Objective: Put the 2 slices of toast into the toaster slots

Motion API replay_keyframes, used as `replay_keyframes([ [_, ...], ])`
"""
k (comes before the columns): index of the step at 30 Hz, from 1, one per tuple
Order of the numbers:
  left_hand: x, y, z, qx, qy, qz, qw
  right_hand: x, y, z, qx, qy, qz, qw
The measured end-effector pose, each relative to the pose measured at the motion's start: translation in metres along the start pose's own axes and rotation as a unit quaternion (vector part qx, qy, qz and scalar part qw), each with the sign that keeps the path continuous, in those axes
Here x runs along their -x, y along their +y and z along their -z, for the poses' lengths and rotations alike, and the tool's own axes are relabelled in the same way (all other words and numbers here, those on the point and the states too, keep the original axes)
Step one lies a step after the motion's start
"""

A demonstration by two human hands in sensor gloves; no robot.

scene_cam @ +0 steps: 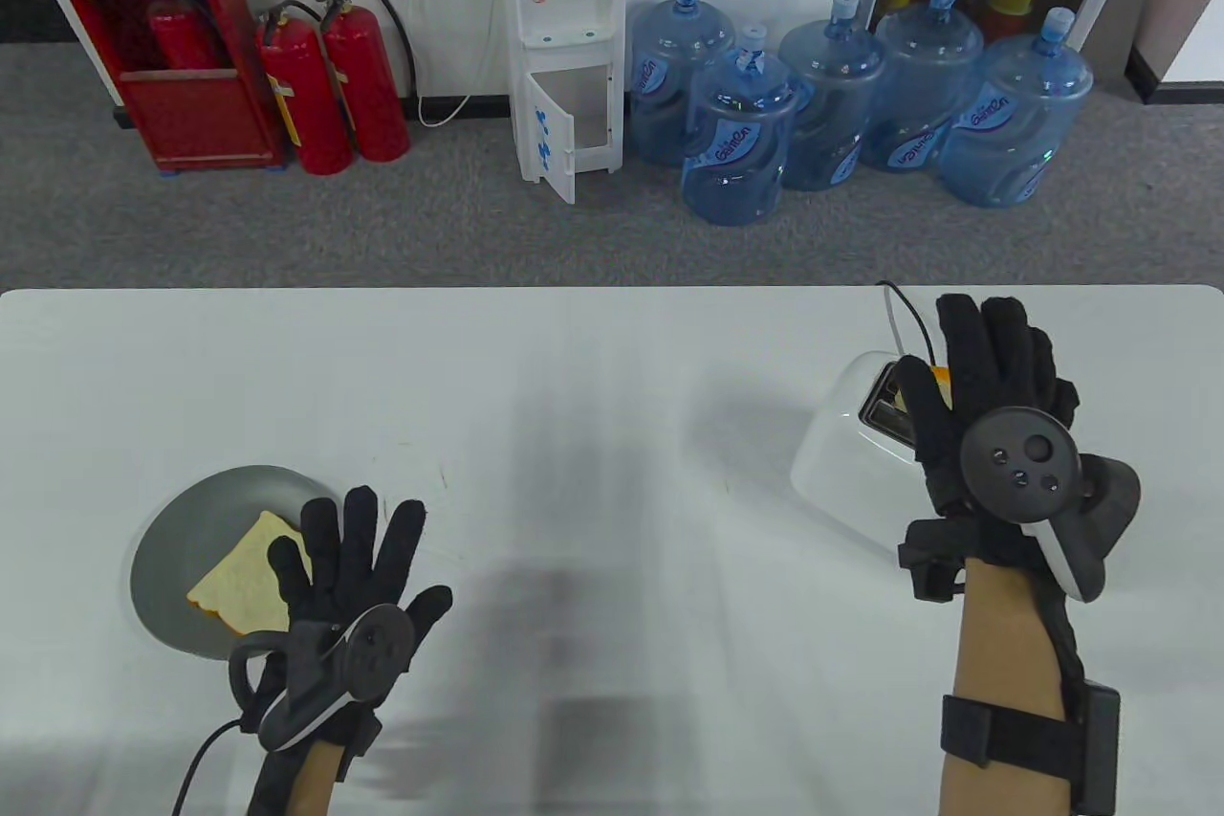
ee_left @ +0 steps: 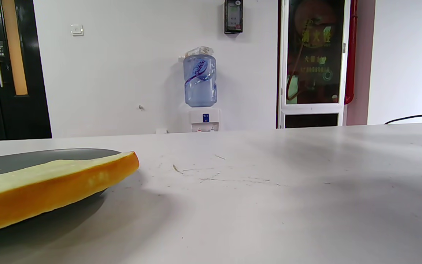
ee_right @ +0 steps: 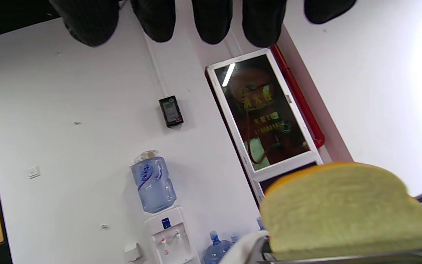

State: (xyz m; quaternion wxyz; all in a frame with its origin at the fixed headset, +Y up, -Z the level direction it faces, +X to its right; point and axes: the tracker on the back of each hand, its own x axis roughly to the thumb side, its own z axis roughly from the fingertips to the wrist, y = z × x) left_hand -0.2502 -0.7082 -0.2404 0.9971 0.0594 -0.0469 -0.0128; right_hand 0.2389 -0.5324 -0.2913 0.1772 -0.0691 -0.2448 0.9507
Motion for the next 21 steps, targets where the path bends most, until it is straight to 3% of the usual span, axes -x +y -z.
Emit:
replay_keyframes([
  [21, -0.010, 0.003, -0.002, -0.001, -0.013, 0.005, 1.000, -0.066, 0.003, -0.048, 0.022, -0.147, -0.005, 0.989],
])
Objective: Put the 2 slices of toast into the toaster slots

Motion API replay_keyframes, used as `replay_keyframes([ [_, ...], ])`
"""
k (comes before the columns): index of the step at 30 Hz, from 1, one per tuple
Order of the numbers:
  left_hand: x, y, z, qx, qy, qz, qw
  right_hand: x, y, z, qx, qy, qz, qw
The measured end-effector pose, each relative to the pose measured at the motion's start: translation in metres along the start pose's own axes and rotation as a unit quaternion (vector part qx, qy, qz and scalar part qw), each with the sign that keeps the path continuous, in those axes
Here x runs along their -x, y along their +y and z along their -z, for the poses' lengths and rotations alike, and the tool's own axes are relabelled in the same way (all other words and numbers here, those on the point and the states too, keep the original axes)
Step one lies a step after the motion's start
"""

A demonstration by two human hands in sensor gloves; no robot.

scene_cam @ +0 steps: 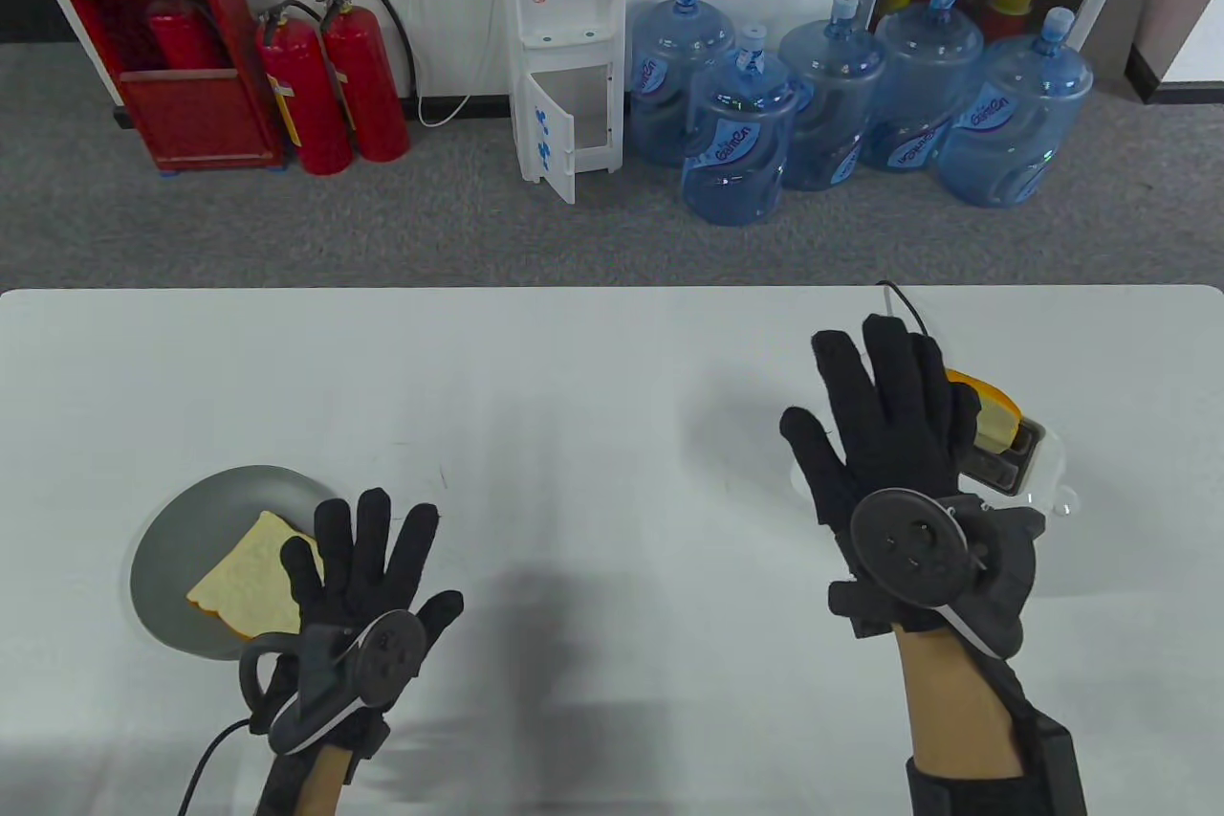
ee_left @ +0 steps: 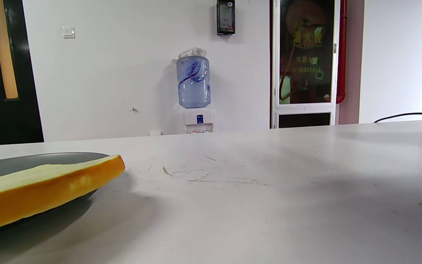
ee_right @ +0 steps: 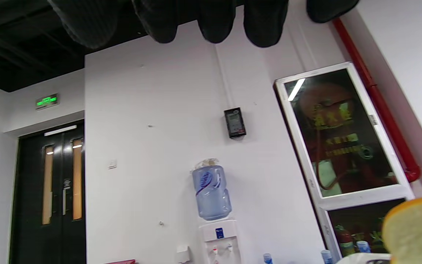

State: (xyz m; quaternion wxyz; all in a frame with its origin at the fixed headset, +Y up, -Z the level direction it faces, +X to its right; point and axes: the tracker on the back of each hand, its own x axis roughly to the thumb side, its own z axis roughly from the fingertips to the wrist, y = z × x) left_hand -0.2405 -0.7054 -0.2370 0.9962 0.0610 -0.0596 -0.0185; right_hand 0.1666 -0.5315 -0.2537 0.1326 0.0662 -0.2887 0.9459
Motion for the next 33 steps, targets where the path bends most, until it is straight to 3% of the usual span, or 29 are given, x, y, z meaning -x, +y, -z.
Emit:
replay_keyframes([
  [8, 0.000, 0.000, 0.000, 0.003, 0.000, -0.001, 1.000, -0.018, 0.024, -0.018, -0.007, -0.040, -0.003, 0.999],
  [33, -0.002, 0.000, 0.000, 0.007, -0.002, 0.005, 1.000, -0.030, 0.087, -0.065, -0.065, -0.048, 0.023, 0.996],
])
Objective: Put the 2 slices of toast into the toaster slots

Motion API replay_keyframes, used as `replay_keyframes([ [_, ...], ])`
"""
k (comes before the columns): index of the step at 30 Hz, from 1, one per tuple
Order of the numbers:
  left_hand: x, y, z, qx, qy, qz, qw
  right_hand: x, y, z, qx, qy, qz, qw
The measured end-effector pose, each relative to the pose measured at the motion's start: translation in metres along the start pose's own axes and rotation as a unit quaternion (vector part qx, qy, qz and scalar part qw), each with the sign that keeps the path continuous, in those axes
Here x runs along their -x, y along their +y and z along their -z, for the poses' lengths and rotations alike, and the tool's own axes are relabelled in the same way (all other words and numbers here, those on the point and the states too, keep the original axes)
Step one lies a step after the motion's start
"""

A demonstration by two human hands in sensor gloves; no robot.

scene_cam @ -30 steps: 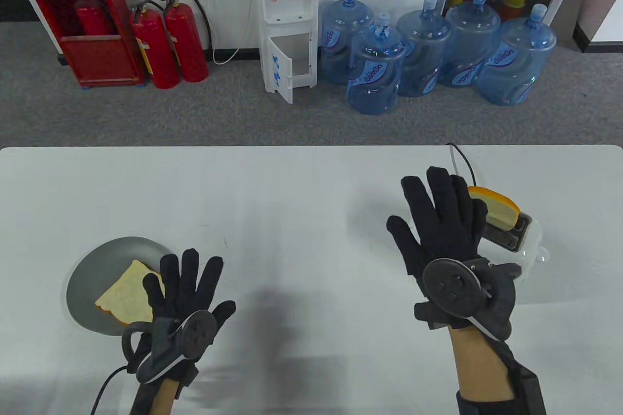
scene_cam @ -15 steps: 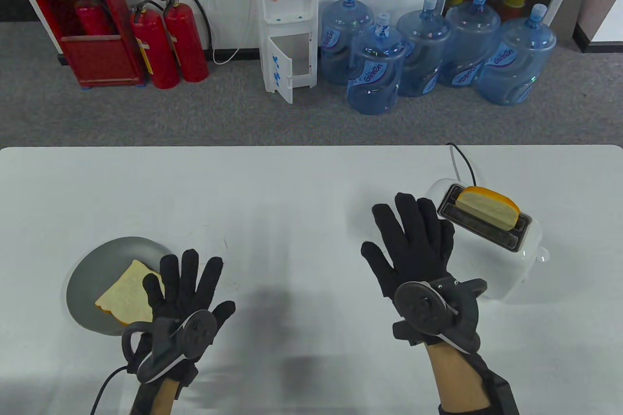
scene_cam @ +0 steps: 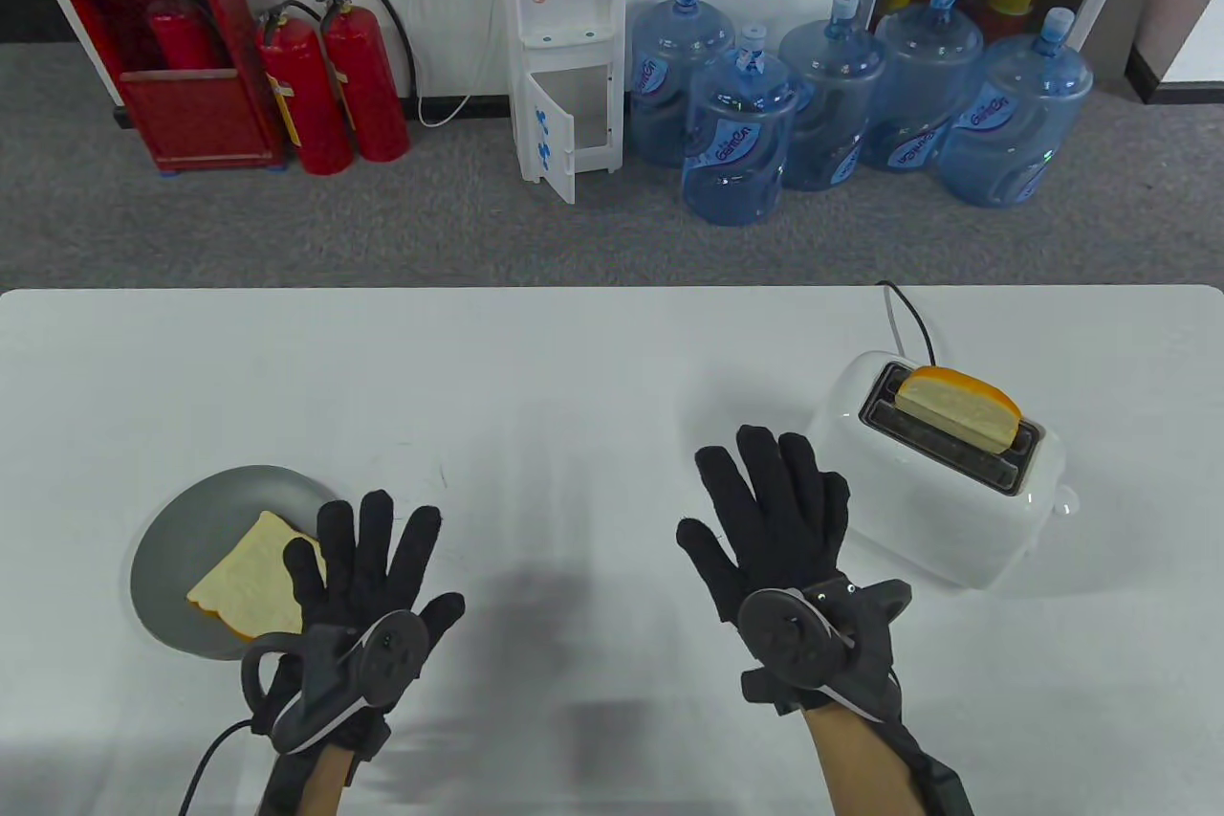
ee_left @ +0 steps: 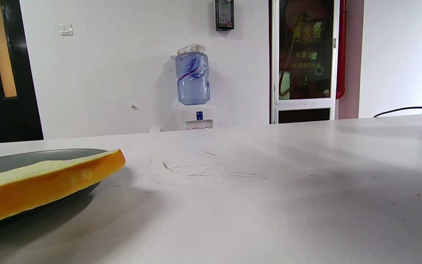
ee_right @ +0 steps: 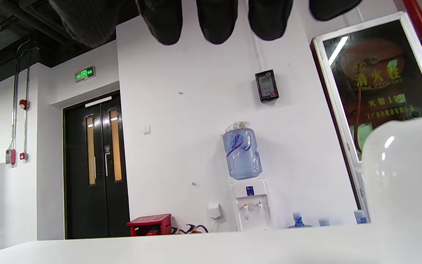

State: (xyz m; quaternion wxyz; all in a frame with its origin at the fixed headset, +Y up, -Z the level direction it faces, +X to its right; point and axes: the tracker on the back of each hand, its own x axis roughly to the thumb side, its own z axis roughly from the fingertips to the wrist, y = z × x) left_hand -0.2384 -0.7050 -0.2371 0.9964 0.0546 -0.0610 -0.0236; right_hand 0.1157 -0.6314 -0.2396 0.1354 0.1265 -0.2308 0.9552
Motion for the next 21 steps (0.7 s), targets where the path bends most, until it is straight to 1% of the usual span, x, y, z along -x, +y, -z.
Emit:
replay_keyframes([
  [6, 0.000, 0.000, 0.000, 0.001, 0.000, 0.002, 1.000, 0.000, 0.017, -0.007, -0.022, 0.008, 0.019, 1.000],
  [14, 0.000, 0.000, 0.000, 0.003, 0.002, 0.006, 1.000, 0.003, 0.031, -0.013, -0.036, 0.009, 0.004, 0.999],
  [21, 0.000, 0.000, 0.000, 0.005, 0.003, 0.011, 1.000, 0.005, 0.046, -0.017, -0.050, 0.014, 0.016, 0.999],
])
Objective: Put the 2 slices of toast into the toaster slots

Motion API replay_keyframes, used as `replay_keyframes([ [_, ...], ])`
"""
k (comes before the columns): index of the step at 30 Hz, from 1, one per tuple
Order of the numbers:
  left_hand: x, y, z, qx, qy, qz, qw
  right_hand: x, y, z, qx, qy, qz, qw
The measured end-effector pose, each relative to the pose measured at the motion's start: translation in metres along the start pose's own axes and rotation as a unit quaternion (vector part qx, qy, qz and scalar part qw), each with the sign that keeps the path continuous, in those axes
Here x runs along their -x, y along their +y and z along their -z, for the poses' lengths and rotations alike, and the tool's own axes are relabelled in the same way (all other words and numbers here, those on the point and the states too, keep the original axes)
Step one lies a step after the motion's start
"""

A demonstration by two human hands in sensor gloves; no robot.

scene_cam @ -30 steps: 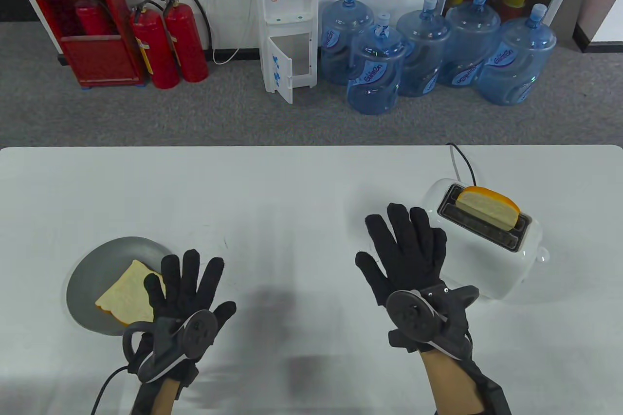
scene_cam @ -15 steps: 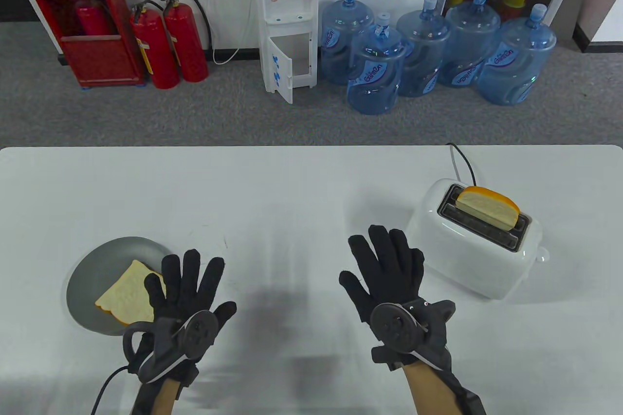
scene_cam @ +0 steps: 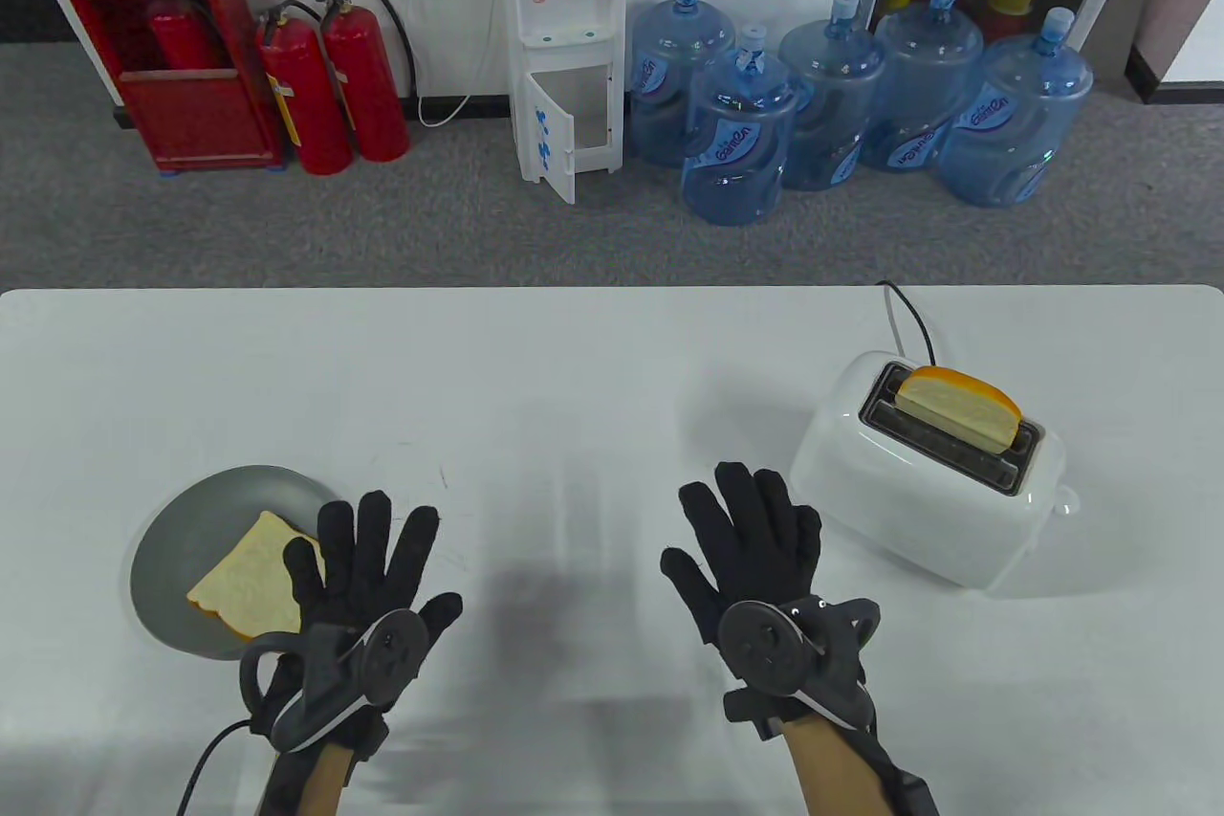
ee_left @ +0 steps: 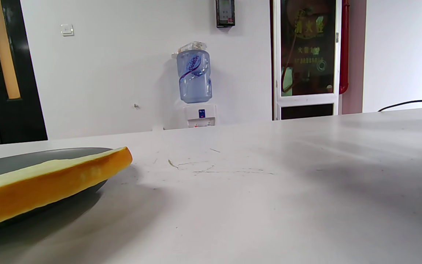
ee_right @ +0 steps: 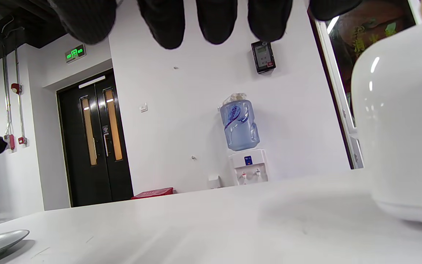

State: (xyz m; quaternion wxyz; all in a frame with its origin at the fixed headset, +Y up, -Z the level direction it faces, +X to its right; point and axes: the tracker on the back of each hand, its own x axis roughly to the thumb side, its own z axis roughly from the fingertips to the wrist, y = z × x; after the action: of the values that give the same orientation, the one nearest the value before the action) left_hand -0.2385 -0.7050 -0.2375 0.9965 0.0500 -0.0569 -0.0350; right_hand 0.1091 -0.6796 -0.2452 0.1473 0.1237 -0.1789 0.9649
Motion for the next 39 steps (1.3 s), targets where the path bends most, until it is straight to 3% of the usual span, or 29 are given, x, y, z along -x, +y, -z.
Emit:
replay_keyframes([
  [19, 0.005, 0.004, 0.002, 0.015, 0.017, -0.013, 1.000, -0.001, 0.030, -0.005, -0.065, -0.007, -0.017, 0.998],
  [28, 0.019, 0.024, 0.013, 0.006, 0.067, 0.070, 0.995, -0.002, 0.031, -0.007, -0.078, -0.018, -0.019, 0.997],
  [39, 0.072, 0.035, 0.032, 0.118, 0.178, 0.127, 0.969, 0.001, 0.029, -0.007, -0.082, -0.020, -0.018, 0.996],
])
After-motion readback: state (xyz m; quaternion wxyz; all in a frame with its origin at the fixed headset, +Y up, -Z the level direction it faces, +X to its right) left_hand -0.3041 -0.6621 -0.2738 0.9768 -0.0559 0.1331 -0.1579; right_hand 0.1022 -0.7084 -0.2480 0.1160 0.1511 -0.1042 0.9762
